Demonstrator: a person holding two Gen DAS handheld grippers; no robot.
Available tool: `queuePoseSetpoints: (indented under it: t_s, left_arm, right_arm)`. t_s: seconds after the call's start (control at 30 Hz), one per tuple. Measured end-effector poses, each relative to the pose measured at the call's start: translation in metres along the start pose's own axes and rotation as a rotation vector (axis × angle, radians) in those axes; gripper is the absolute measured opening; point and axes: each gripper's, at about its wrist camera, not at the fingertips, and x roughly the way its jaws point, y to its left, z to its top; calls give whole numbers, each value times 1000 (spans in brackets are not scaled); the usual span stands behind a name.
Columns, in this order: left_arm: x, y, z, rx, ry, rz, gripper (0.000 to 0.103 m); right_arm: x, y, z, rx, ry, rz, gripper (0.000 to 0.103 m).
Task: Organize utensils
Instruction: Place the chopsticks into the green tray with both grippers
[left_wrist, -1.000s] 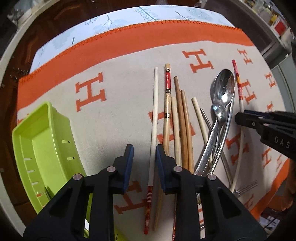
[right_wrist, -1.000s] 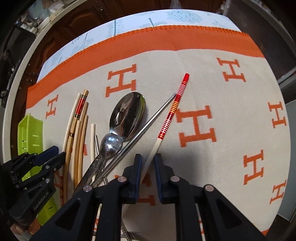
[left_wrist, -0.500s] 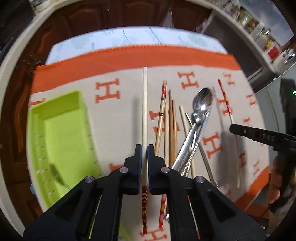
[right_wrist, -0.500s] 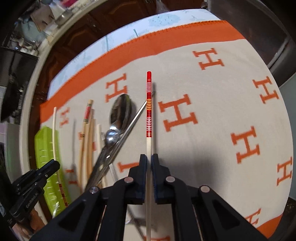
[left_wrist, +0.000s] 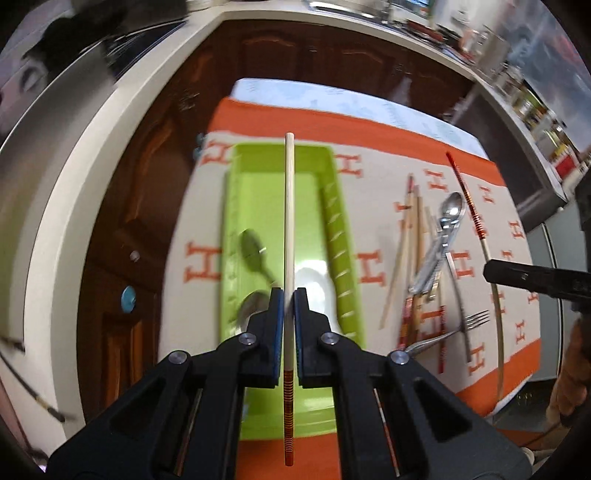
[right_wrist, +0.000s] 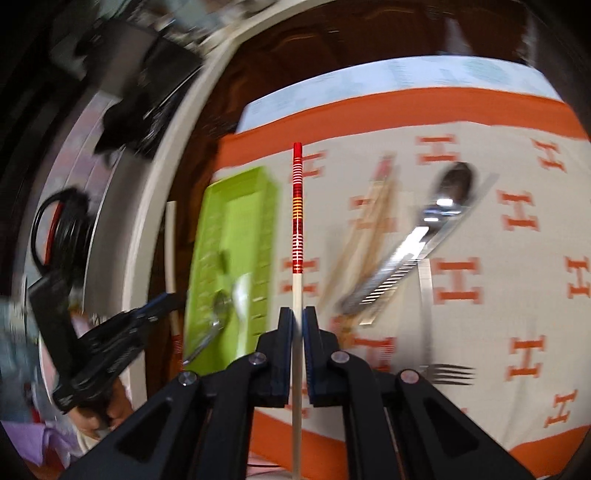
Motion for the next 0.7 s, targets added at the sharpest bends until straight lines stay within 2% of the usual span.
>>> queuePoseSetpoints:
  t_s: [0.17, 0.3, 0.7]
  left_arm:
    - [9, 18, -11, -32, 3, 13, 3]
    - [23, 20, -14, -50, 22, -9, 3]
    - [56, 21, 1, -73, 45, -36, 3]
  right_arm:
    - [29, 46, -4, -63, 44, 20, 6]
    - [49, 63, -5, -62, 66, 37, 6]
    - [107, 73, 6, -16, 126, 7, 6]
